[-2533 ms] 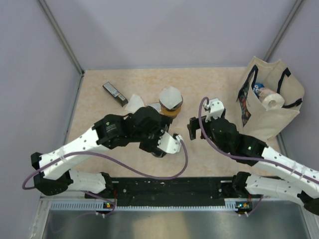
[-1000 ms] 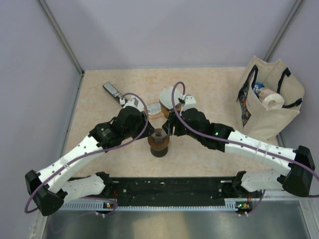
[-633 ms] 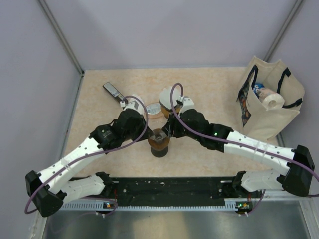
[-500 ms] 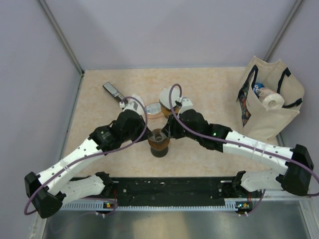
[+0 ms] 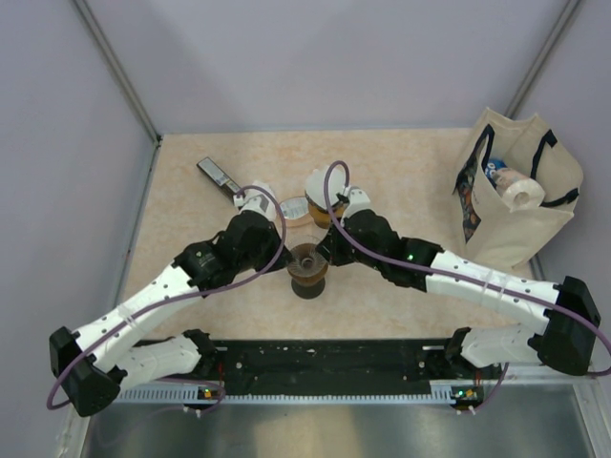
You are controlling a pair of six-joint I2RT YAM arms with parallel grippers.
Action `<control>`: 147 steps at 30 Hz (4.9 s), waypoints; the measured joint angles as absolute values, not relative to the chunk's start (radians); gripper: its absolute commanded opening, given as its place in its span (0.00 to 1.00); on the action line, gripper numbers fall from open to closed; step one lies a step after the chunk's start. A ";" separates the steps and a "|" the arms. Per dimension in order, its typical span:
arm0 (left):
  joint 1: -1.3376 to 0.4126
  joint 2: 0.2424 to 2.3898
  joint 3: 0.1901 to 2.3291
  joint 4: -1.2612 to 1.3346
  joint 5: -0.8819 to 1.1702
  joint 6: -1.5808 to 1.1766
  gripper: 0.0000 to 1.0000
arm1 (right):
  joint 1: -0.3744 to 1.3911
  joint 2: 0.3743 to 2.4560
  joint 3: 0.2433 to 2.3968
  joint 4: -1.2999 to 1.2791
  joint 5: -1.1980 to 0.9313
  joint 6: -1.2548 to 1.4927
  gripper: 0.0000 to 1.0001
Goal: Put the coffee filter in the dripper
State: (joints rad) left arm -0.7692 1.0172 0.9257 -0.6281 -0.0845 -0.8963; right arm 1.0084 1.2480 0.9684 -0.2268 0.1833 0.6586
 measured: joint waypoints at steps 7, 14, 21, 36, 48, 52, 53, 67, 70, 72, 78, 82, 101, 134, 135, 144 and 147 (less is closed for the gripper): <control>-0.770 1.036 0.935 -0.624 -0.084 -0.891 0.00 | 1.004 1.250 0.962 -0.220 0.196 0.657 0.00; -0.767 1.132 1.031 -0.694 -0.094 -0.888 0.00 | 0.969 1.261 0.964 -0.223 0.178 0.657 0.00; -0.760 1.224 1.114 -0.788 -0.073 -0.887 0.00 | 0.947 1.277 0.970 -0.223 0.152 0.657 0.00; -0.738 1.272 1.127 -0.797 -0.056 -0.893 0.00 | 0.919 1.320 0.955 -0.189 0.120 0.667 0.00; -0.732 1.284 1.145 -0.810 -0.053 -0.891 0.01 | 0.912 1.328 0.966 -0.185 0.103 0.658 0.00; -0.731 1.286 1.149 -0.813 -0.053 -0.891 0.05 | 0.911 1.345 1.002 -0.223 0.095 0.636 0.00; -0.730 1.286 1.150 -0.814 -0.053 -0.891 0.08 | 0.911 1.351 1.014 -0.238 0.091 0.629 0.00; -0.732 1.298 1.145 -0.808 -0.046 -0.873 0.29 | 0.907 1.391 1.090 -0.306 0.049 0.589 0.06; -0.733 1.295 1.145 -0.805 -0.045 -0.868 0.32 | 0.907 1.402 1.110 -0.330 0.046 0.580 0.09; -0.734 1.294 1.144 -0.804 -0.046 -0.865 0.40 | 0.907 1.409 1.126 -0.348 0.044 0.571 0.13; -0.741 1.278 1.144 -0.786 -0.052 -0.858 0.59 | 0.910 1.430 1.145 -0.398 0.029 0.561 0.26; -0.741 1.252 1.144 -0.786 -0.077 -0.851 0.66 | 0.912 1.443 1.158 -0.429 0.027 0.559 0.31; -0.741 1.028 1.145 -0.780 -0.233 -0.803 0.99 | 0.913 1.447 1.275 -0.503 0.059 0.533 0.99; -0.271 1.833 1.454 -0.632 -0.254 -0.655 0.99 | 0.756 0.818 0.863 -0.540 0.526 0.534 0.99; -0.269 1.870 1.482 -0.637 -0.254 -0.655 0.99 | 0.754 0.818 0.863 -0.540 0.531 0.535 0.99; -0.236 2.049 1.614 -0.658 -0.251 -0.655 0.93 | 0.743 0.818 0.839 -0.541 0.556 0.533 0.99; -0.233 2.086 1.641 -0.660 -0.248 -0.655 0.87 | 0.740 0.818 0.827 -0.540 0.551 0.534 0.99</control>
State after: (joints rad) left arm -0.2333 2.0861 1.6405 -0.6598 -0.2481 -0.6552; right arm 0.7403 0.8185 0.8272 -0.5404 0.5514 0.5339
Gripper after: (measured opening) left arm 0.923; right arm 0.990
